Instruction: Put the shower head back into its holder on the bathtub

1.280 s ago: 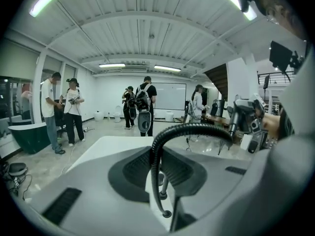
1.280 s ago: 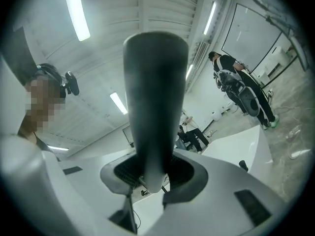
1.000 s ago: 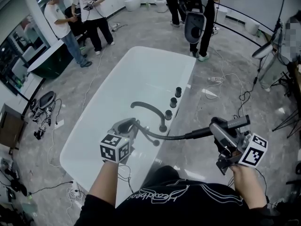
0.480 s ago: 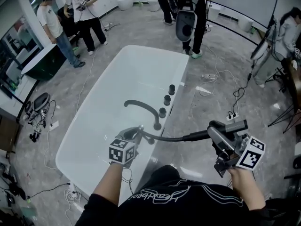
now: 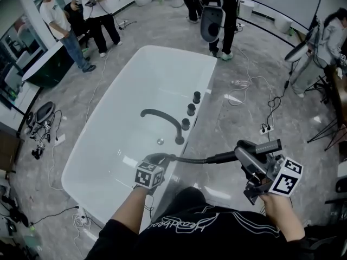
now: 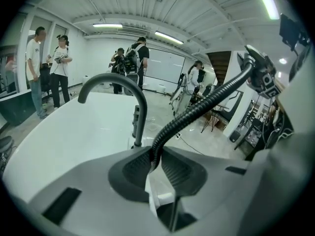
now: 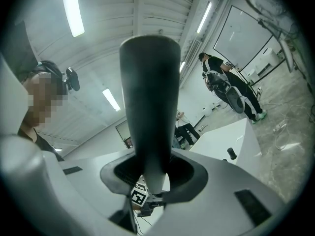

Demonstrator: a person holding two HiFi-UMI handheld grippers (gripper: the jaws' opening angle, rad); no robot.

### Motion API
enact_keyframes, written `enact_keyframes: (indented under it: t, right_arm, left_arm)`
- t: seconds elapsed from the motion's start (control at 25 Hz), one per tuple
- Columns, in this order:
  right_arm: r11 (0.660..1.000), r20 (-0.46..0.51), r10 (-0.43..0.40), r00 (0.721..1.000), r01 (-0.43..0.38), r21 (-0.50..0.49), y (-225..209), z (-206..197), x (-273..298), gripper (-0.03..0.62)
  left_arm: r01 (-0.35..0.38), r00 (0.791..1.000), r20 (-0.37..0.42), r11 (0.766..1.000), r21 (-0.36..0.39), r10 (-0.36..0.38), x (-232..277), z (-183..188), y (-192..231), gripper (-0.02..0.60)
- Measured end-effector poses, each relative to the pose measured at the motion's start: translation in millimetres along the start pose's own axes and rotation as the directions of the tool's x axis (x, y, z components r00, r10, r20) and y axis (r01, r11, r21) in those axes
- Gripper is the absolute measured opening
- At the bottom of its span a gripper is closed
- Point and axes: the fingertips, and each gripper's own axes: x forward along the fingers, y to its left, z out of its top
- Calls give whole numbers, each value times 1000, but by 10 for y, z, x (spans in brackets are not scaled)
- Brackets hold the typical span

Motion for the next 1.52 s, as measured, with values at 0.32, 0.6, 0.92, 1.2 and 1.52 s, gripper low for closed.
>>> enact_keyframes:
  t: [0.32, 0.6, 0.92, 1.2, 1.52]
  right_arm:
    - [1000, -7, -7, 1000, 7, 2, -15, -180, -14, 130]
    - [1000, -17, -10, 1000, 10, -26, -77, -230, 205, 130]
    - [998, -48, -12, 999, 9, -57, -90, -309, 458, 130]
    - [992, -113, -16, 993, 1, -129, -112, -498, 763, 130]
    - [962, -195, -15, 981, -39, -272, -130, -810, 1187, 130]
  left_arm:
    - [-3, 999, -48, 1000, 27, 4, 155, -326, -85, 64]
    - [54, 992, -116, 993, 105, -42, 284, -557, -97, 77]
    - [64, 987, -152, 995, 74, -52, 186, -805, -5, 87]
    - [80, 996, 36, 996, -34, -79, -205, -429, -12, 67]
    - [128, 960, 256, 991, -36, -114, -929, 152, -220, 5]
